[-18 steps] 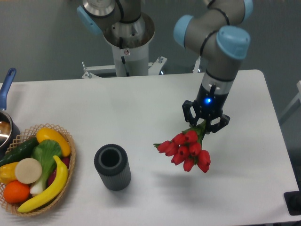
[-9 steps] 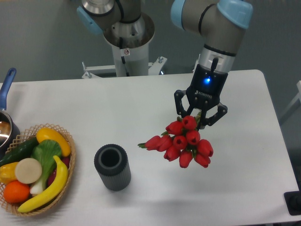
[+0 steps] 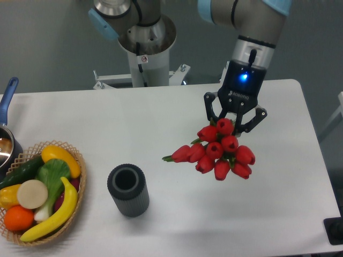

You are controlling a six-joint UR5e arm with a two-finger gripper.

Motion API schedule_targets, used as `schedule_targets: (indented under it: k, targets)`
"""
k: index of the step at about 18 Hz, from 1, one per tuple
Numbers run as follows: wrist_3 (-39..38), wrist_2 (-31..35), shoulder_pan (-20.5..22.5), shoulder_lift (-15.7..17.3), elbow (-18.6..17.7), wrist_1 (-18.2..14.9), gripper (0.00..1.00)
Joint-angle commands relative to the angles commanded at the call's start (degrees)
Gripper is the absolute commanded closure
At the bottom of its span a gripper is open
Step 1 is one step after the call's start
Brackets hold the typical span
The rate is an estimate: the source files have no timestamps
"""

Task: Pick up the flowers from the table
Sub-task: 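Lift the gripped red tulip bouquet up off the table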

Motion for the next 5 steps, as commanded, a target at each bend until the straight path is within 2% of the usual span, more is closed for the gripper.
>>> schedule_targets:
  k: [5]
  targets:
    - [0.1,0.1,0.4,0.6,-0.9,0.0,0.63]
